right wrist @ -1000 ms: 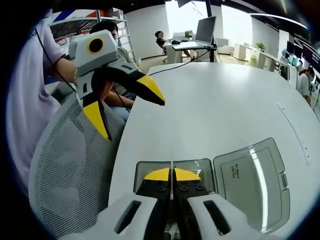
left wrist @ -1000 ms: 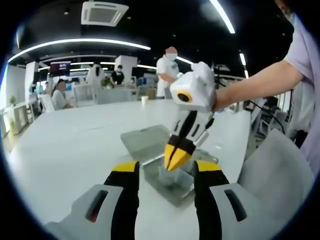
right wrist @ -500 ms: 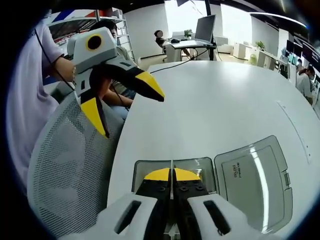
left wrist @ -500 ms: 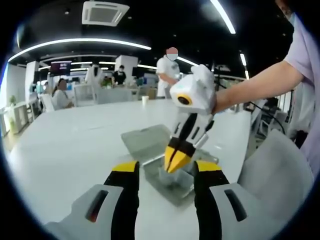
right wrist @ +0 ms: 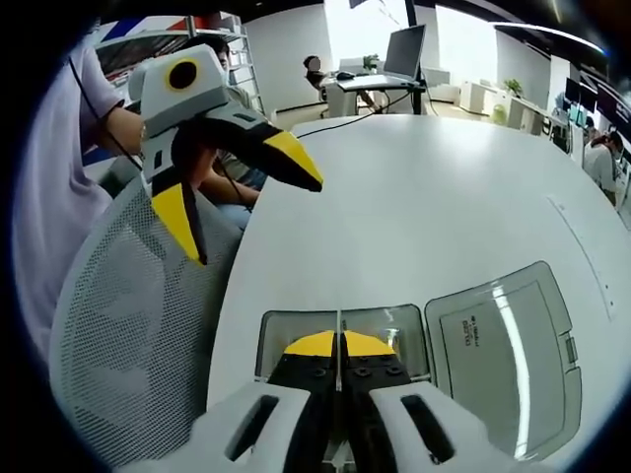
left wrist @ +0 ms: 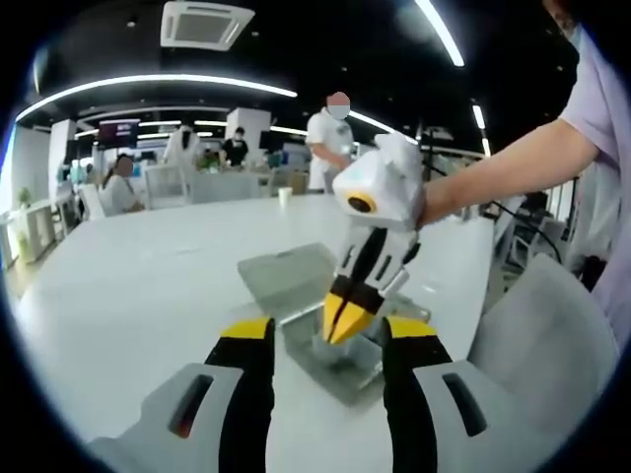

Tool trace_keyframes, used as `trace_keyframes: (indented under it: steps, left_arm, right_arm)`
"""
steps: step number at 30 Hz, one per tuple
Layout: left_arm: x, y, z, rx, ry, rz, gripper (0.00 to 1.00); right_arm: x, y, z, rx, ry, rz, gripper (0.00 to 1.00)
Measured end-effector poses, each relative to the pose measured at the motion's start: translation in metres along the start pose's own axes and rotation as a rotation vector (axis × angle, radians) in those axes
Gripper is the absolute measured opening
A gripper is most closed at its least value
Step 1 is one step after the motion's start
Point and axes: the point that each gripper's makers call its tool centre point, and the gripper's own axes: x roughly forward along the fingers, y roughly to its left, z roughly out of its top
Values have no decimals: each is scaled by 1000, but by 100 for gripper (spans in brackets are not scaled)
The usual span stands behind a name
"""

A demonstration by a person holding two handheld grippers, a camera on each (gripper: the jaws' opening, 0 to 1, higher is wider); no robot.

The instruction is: Insert the divider into the dual guide fixture by aligning both edges with the guide slots and pushing it downward to the bottom, including one-sided entry, uneven engagement, binding, and posture correction.

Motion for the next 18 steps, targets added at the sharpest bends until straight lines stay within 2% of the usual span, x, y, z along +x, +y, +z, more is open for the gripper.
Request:
trace_keyframes:
  steps: [18]
  left_arm:
    - [1,-4,1,3,0,-7,42]
  right_arm:
    - [8,-1,-6,-10,70,-14,0]
